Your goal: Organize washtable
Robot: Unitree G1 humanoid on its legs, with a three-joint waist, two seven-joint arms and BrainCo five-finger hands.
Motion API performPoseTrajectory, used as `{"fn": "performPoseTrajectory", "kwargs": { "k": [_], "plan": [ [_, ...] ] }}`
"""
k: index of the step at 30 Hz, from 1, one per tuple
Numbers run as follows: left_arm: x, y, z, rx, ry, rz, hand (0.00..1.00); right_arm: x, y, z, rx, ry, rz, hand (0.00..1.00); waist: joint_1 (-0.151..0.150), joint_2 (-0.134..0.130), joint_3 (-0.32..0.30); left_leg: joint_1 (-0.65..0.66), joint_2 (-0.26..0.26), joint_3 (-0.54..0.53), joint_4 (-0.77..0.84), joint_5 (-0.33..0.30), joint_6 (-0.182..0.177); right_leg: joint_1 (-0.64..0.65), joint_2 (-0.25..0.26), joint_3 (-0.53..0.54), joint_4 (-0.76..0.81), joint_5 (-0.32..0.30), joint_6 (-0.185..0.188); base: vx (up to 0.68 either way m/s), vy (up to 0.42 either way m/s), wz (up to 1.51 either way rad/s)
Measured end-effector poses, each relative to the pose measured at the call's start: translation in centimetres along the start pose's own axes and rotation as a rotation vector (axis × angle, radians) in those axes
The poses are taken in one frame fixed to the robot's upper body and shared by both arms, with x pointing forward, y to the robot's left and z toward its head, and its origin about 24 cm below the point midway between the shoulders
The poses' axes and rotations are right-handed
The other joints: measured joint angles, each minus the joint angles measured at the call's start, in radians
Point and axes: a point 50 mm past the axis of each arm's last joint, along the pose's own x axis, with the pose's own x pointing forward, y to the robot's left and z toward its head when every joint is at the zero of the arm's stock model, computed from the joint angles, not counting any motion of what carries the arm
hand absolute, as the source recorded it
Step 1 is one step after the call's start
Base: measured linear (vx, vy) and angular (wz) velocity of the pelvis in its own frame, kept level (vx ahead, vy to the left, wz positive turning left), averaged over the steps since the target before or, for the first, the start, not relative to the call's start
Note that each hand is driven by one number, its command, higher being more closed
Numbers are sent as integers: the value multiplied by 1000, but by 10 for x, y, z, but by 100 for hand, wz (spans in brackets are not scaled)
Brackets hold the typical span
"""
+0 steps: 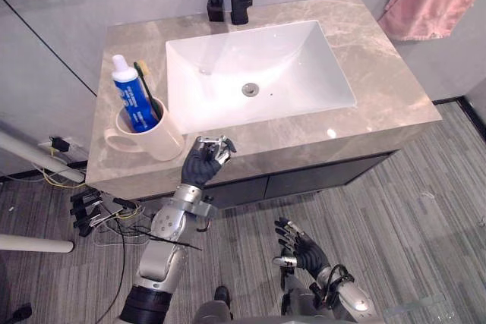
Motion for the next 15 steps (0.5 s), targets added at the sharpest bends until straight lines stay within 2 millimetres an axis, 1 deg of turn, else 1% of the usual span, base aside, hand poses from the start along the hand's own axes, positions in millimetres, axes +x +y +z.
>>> {"fn": "performPoseTrajectory", "kwargs": {
  "k": [4, 7, 9, 15],
  "plan": [
    [0, 3, -5, 6, 22, 17, 100, 0, -1, 0, 1, -2, -7, 0, 1, -1, 2, 0, -1, 4, 1, -2, 2, 0, 0, 2, 0, 1, 2, 0, 20, -1],
    [4, 5, -1, 19, 2, 29, 100, 0, -3, 2, 3, -9, -16, 0, 2, -7, 15, 0, -1, 5, 2, -3, 2, -1, 0, 3, -3, 1, 2, -14, 35, 0],
    [6, 9, 3, 22, -18, 49, 100, 0, -3, 2, -2, -7, -18, 0, 2, -6, 24, -3, -1, 5, 2, -3, 2, -3, 0, 3, -4, -3, 7, 0, 0, 0],
    [9, 11, 6, 26, -35, 57, 100, 0, -4, 1, -23, -1, -20, 0, 0, -5, 25, -6, 0, 7, -1, -3, 2, -9, 1, 4, 0, 0, 4, 10, 19, 0]
  ]
}}
